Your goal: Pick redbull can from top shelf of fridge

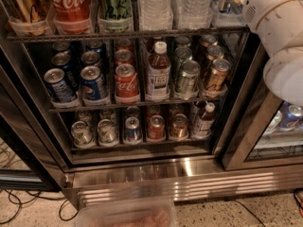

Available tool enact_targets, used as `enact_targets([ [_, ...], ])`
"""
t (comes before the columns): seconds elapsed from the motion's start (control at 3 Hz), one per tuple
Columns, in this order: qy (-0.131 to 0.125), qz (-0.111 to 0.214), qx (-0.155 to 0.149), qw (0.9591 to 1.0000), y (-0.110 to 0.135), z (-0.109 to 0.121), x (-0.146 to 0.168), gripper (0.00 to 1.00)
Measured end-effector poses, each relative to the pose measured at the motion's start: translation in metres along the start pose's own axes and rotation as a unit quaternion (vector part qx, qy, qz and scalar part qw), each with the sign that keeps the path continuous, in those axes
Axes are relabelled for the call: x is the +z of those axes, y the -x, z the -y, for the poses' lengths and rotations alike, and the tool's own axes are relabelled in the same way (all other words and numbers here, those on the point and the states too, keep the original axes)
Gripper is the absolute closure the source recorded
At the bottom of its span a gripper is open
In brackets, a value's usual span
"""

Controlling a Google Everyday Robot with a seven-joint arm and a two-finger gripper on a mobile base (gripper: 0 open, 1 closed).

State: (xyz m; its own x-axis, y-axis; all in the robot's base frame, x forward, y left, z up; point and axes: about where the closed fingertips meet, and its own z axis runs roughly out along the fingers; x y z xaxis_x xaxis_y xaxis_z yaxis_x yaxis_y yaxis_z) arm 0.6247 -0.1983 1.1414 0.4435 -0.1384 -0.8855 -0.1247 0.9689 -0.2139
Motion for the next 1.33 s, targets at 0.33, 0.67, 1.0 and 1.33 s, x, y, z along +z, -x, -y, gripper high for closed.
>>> enact_targets([
  [0.33,-0.001,-0.011,0.016,0.9998,0.013,0.000,-0.013,1.00],
  [0.67,0.002,-0.033,0.037,0.9988,0.023,-0.003,-0.032,1.00],
  [1.0,0.012,-0.064,0.082,0.9945,0.028,-0.019,-0.056,1.00],
  [1.33,0.012,-0.064,0.082,0.9945,0.028,-0.019,-0.056,1.00],
])
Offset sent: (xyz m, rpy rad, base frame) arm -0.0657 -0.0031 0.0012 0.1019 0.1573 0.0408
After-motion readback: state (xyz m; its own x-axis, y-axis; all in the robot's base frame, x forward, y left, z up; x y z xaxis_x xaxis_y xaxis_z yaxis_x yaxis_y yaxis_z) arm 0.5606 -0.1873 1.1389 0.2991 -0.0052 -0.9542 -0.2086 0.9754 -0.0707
